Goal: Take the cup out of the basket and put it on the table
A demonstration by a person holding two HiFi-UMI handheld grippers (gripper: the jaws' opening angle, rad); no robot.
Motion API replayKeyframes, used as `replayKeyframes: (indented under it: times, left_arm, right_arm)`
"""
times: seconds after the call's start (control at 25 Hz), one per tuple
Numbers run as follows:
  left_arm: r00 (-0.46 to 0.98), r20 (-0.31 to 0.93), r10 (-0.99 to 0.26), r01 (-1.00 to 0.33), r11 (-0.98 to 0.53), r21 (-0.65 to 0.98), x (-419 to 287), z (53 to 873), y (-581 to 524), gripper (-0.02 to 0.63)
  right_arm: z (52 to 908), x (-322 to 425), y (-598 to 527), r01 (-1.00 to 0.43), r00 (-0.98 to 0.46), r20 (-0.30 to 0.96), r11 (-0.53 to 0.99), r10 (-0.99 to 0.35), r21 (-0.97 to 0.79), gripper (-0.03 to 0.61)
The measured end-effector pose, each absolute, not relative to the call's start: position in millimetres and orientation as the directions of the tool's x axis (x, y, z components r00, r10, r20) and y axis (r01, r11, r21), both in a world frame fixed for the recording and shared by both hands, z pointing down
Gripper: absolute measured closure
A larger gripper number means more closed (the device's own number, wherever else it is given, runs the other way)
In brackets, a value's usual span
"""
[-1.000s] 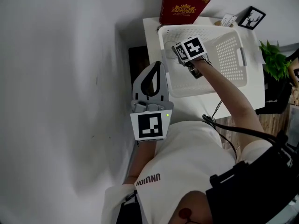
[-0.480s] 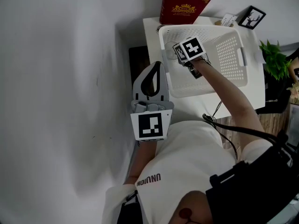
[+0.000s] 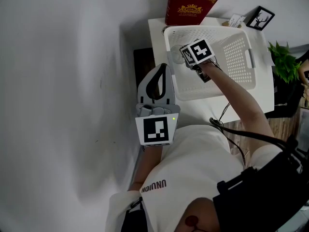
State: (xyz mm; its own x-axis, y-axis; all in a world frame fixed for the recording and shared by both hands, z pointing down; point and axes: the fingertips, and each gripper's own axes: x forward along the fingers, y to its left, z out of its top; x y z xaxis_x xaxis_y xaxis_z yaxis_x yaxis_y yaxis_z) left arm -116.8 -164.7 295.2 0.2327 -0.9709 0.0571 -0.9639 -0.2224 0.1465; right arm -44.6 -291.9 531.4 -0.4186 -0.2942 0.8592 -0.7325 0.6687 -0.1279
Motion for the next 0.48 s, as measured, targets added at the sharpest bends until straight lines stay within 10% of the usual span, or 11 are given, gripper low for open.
replayKeyframes:
  times: [0.48]
  left_arm:
    - [0.25,0.054,-0.967,-0.96,-0.24,0.145,-108.8,296.9,-165.7,0.603]
  right_arm:
    - [502.0,-31.4,-297.2,-0.734,-0.449,0.818,0.671,-0.36,-0.107,0.538]
